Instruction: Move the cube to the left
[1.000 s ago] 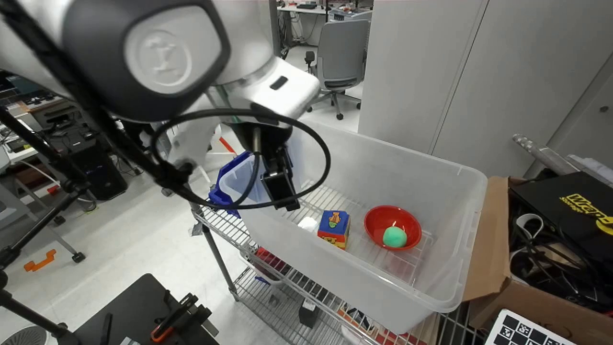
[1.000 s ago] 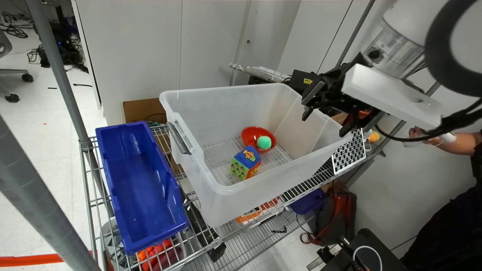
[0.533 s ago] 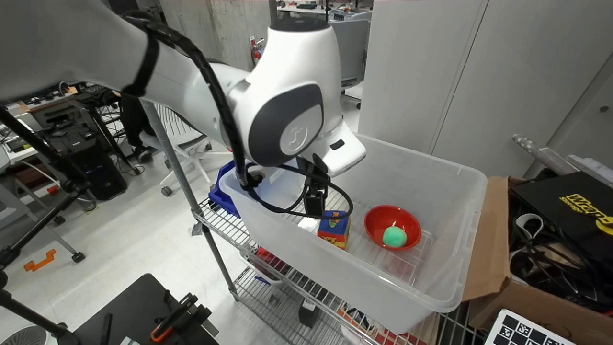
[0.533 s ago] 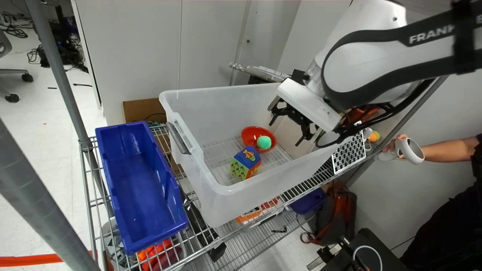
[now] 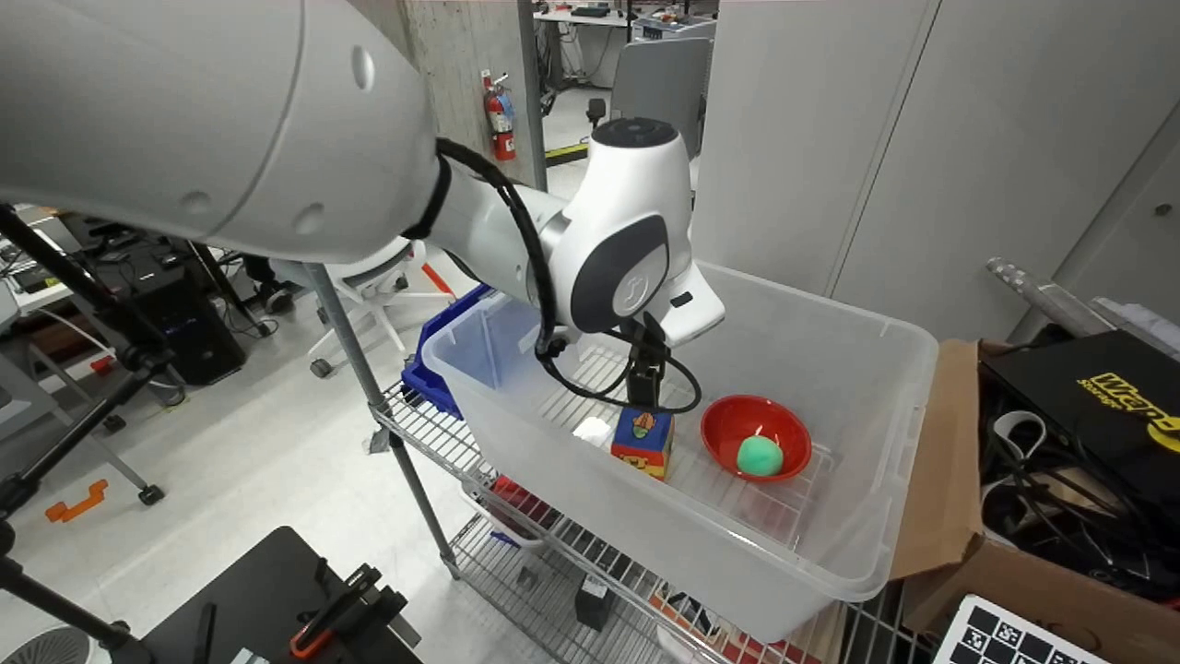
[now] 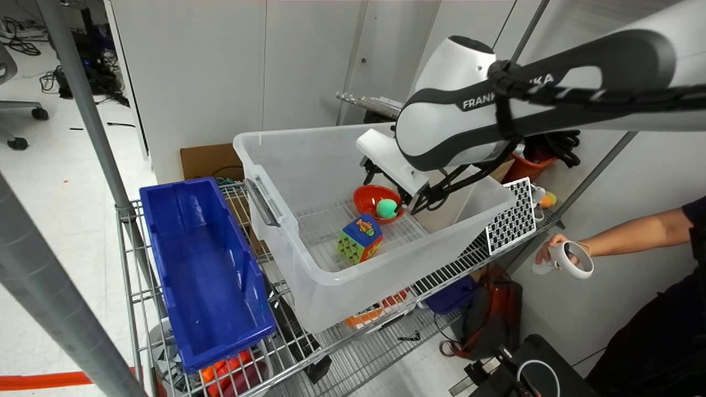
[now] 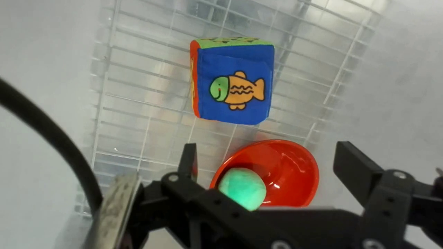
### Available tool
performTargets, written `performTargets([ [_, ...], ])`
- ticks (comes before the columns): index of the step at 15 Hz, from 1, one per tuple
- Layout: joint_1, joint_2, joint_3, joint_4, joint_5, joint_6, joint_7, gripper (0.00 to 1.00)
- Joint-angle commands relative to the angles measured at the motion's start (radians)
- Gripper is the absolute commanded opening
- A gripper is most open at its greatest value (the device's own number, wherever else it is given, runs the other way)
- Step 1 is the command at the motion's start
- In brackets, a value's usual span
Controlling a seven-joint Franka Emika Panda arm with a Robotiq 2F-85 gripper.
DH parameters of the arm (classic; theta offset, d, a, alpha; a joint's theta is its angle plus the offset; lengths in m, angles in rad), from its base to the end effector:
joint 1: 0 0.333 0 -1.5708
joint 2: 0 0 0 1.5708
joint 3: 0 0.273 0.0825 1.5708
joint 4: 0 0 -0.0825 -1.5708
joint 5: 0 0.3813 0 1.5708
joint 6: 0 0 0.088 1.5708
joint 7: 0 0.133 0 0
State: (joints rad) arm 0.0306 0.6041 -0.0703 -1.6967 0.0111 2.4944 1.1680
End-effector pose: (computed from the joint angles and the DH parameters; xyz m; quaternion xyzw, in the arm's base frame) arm 0.6738 -0.0234 0.2053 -0.8214 0.5617 -0.0906 0.0390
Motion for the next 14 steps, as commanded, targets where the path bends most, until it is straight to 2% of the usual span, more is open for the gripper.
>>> performTargets([
  [1, 0.048, 0.163, -0.067, 0.18, -0.005, -0.048, 0.06, 1.0],
  [6, 0.064, 0.314, -0.096, 0.317, 0.0, -0.125, 0.106, 1.0],
  [9, 0.069, 0.368, -0.081, 0.362, 0.005, -0.174, 0.104, 0.99],
  [10, 0.072, 0.384, -0.078, 0.378, 0.007, -0.187, 0.105, 0.79],
  [12, 0.083, 0.409, -0.083, 0.401, -0.001, -0.208, 0.11, 0.68],
  [14, 0.096, 0.424, -0.101, 0.418, -0.022, -0.221, 0.117, 0.53],
])
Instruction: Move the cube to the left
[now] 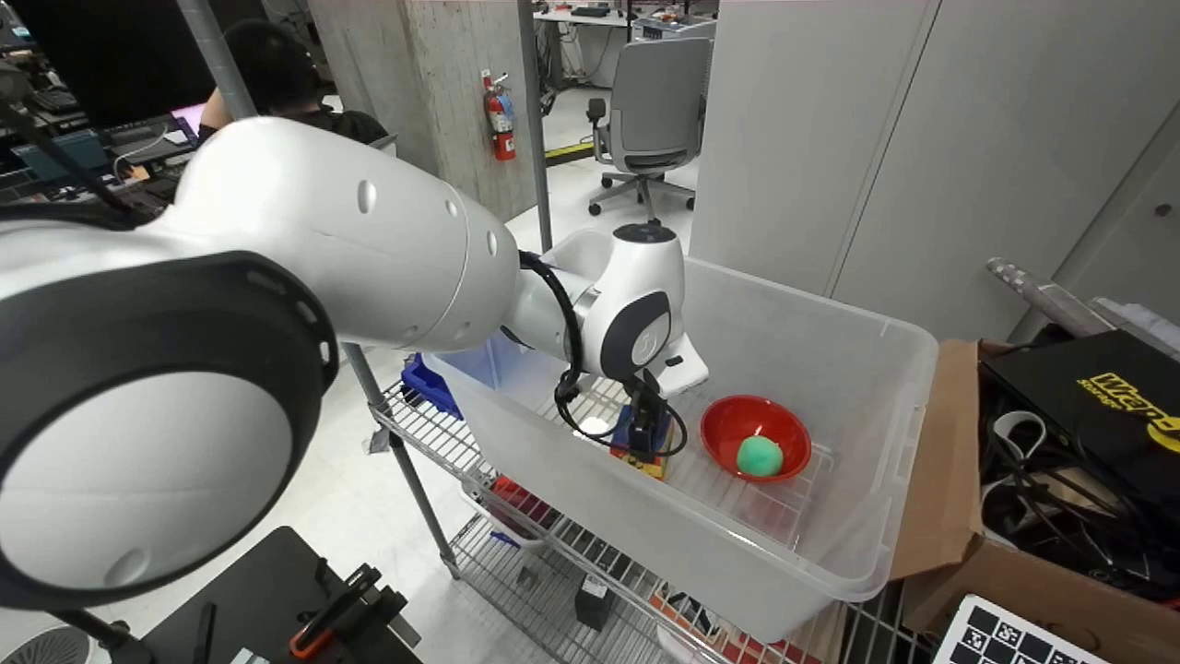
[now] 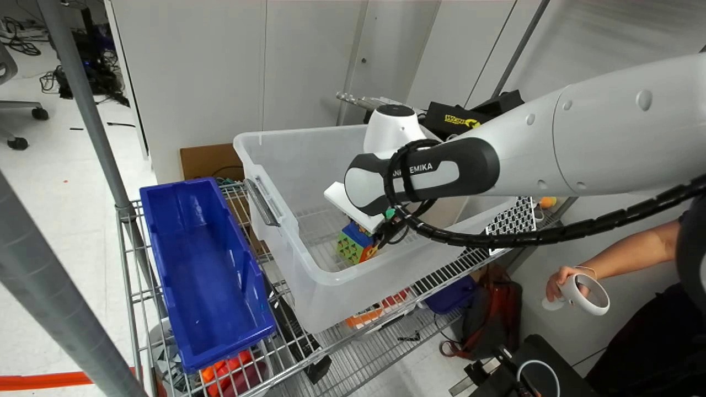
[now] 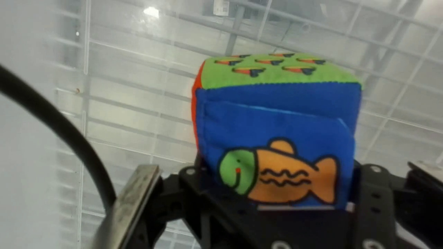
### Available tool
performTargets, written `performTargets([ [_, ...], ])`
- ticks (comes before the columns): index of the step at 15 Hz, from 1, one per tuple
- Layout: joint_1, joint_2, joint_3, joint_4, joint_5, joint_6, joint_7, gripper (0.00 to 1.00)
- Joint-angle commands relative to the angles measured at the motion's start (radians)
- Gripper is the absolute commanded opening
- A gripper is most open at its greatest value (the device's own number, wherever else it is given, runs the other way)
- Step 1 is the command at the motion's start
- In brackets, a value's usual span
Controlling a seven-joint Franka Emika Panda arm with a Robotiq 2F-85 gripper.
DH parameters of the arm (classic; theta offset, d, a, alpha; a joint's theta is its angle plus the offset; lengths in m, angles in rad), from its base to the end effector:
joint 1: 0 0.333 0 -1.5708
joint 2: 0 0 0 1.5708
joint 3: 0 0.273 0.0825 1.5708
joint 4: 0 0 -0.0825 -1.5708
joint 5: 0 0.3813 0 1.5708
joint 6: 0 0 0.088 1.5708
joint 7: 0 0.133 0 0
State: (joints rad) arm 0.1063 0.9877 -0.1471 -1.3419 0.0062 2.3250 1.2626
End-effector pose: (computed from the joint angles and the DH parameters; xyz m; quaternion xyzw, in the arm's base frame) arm 0.6960 -0.0132 0.0839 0.8119 -0.5808 0.0357 0.0470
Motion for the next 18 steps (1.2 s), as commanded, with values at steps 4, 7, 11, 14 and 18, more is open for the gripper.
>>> performTargets([
  [4, 0.045, 0.0, -0.032, 0.027, -0.06, -0.053, 0.004, 0.28],
  [7, 0.065, -0.066, 0.022, -0.043, -0.044, -0.024, -0.036, 0.1],
  [11, 0.093, -0.091, 0.092, -0.067, 0.006, -0.022, -0.035, 0.04],
  [14, 0.1, -0.066, 0.109, -0.042, 0.048, -0.032, -0.012, 0.06],
  [18, 0.093, -0.041, 0.099, -0.031, 0.07, -0.034, 0.014, 0.06],
])
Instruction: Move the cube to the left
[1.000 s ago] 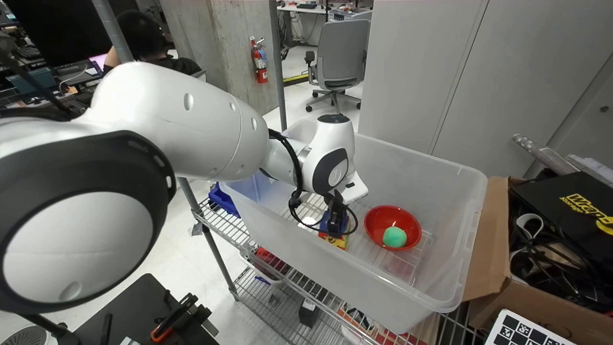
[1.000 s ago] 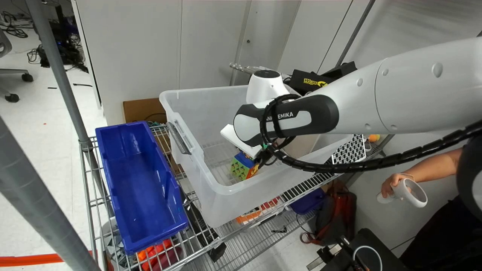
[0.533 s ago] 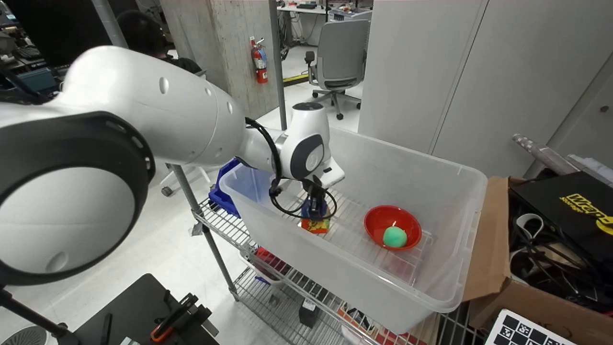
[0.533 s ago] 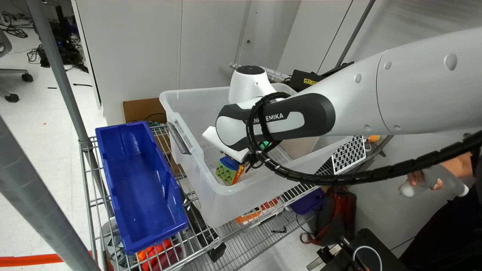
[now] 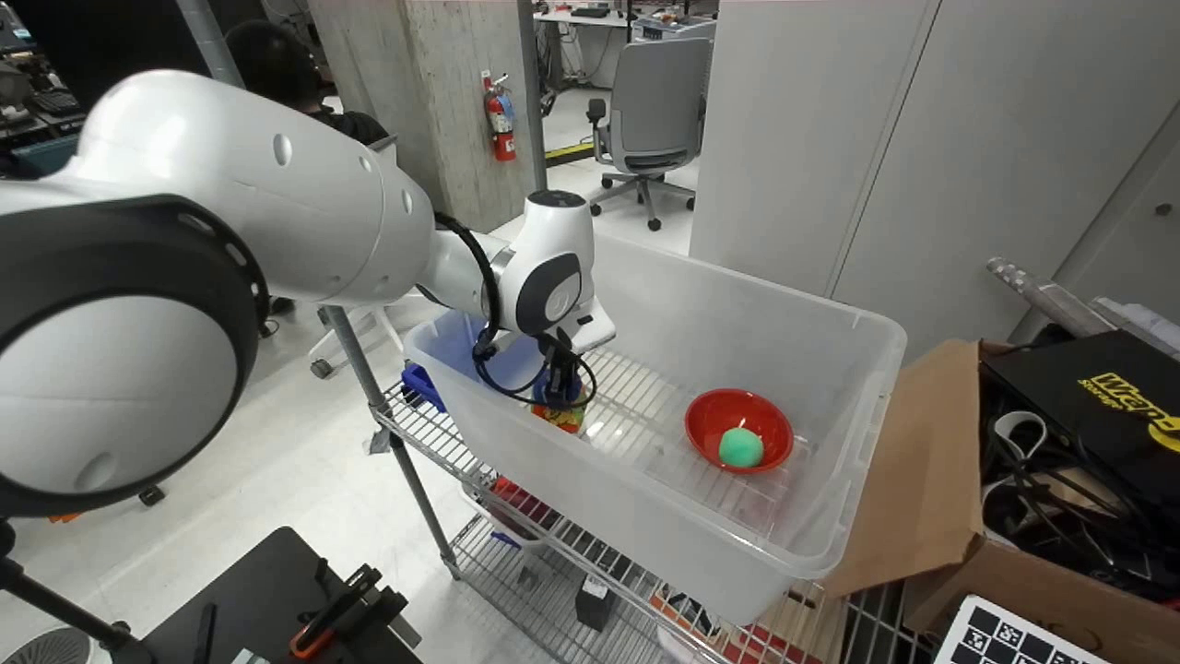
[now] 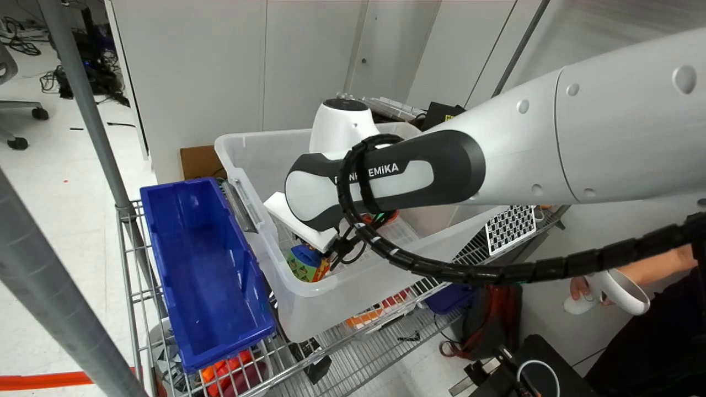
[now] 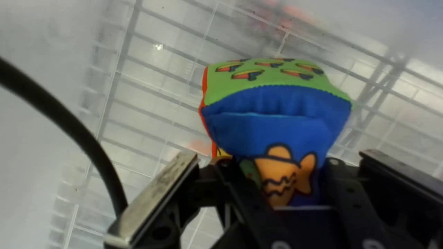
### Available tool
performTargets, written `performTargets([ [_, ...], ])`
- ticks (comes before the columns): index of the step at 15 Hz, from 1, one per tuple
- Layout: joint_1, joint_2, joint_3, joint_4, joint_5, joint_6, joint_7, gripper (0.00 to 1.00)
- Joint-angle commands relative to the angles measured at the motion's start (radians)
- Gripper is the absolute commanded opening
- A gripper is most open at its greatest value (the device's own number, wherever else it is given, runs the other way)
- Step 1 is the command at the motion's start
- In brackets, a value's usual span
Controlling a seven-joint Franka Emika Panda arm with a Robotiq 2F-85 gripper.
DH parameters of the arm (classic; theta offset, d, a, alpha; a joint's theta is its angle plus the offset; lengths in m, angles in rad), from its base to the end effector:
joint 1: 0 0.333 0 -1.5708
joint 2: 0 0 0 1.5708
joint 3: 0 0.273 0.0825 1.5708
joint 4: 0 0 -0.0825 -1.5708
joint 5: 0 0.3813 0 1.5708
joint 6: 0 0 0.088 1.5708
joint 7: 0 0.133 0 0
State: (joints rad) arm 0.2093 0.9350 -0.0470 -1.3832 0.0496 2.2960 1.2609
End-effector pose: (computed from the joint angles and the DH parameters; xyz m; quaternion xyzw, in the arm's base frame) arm 0.6795 0.1176 0.0956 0.8490 -0.5283 -0.0076 0.0073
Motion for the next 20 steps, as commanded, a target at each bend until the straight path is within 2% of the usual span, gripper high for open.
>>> performTargets([
  [1, -0.015, 0.017, -0.003, 0.016, 0.03, -0.009, 0.02, 0.06],
  [2, -0.02, 0.02, -0.004, 0.016, 0.033, -0.012, 0.022, 0.45],
  [10, -0.023, -0.054, -0.011, -0.063, 0.042, -0.023, 0.031, 1.0],
  [14, -0.007, -0.245, -0.029, -0.261, 0.024, 0.003, 0.034, 1.0],
  [18, -0.036, -0.449, 0.001, -0.421, 0.057, 0.028, 0.0, 1.0],
  [19, -0.026, -0.315, -0.011, -0.286, 0.029, -0.001, 0.022, 1.0],
  [20, -0.03, -0.366, -0.007, -0.324, 0.029, -0.001, 0.023, 1.0],
])
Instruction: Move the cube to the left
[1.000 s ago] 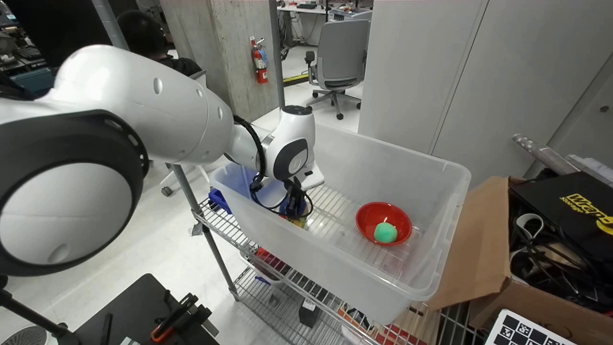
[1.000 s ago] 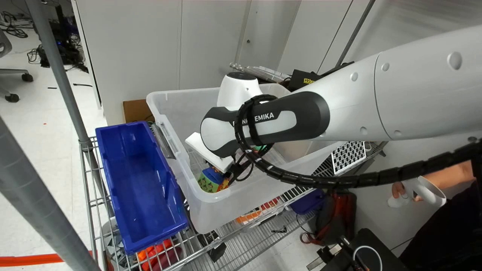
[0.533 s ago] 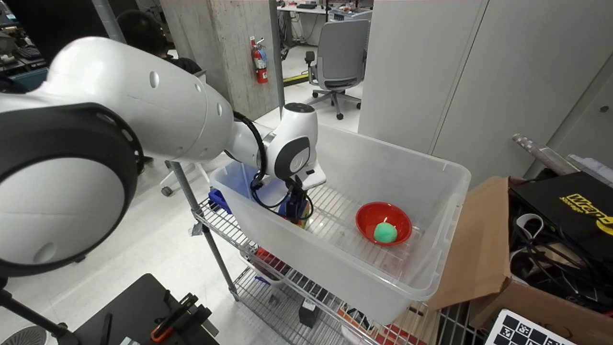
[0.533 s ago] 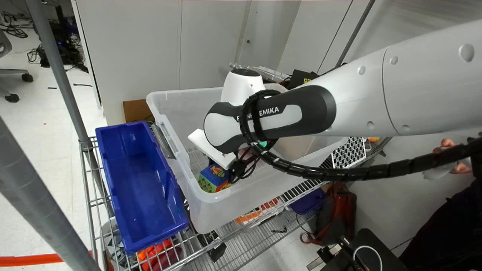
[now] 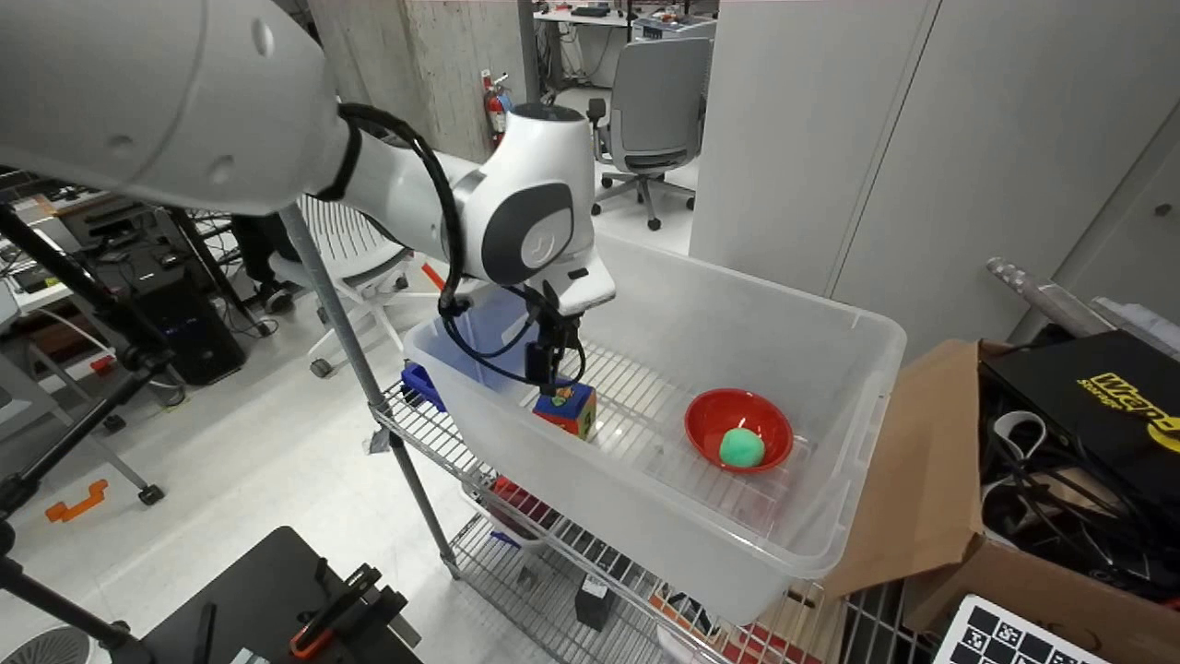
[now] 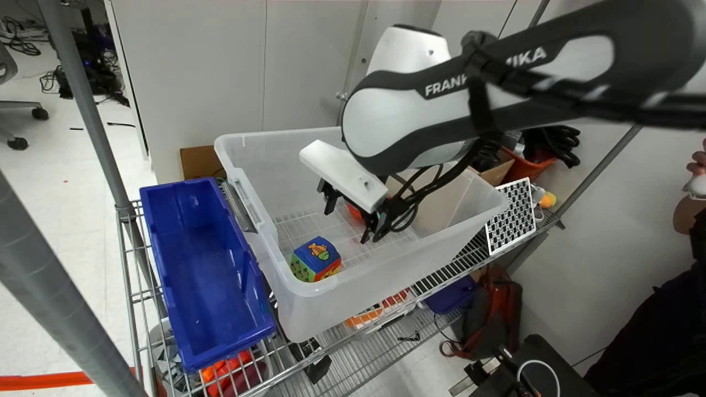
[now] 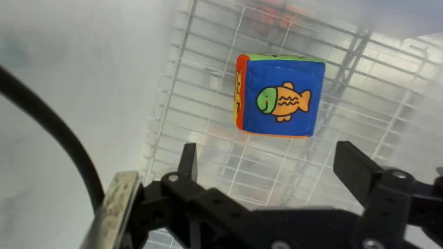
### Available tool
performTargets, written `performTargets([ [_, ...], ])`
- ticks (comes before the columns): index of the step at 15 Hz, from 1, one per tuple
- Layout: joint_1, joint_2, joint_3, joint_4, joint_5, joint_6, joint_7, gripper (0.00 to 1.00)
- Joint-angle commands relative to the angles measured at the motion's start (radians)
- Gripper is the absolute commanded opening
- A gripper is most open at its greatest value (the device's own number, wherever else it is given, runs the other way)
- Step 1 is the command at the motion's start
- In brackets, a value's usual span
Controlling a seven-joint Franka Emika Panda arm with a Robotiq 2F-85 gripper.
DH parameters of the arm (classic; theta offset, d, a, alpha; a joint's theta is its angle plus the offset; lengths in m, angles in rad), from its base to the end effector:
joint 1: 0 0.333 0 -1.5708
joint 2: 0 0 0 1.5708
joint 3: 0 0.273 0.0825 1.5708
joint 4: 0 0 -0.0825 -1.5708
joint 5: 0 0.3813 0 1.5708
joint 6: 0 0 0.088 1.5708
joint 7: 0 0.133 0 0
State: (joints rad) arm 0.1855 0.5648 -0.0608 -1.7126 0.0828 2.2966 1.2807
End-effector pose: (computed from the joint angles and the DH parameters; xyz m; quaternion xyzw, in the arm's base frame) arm 0.6444 0.0861 0.2040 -0.8250 0.5648 0.0018 0.0182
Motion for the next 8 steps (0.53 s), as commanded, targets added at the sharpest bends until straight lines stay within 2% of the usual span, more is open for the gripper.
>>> performTargets([
  [1, -0.008, -0.035, 0.009, -0.026, -0.005, -0.002, 0.003, 1.0],
  [3, -0.009, -0.07, 0.011, -0.063, -0.006, -0.002, 0.003, 1.0],
  [8, -0.009, -0.067, 0.011, -0.076, -0.006, 0.003, 0.003, 1.0],
])
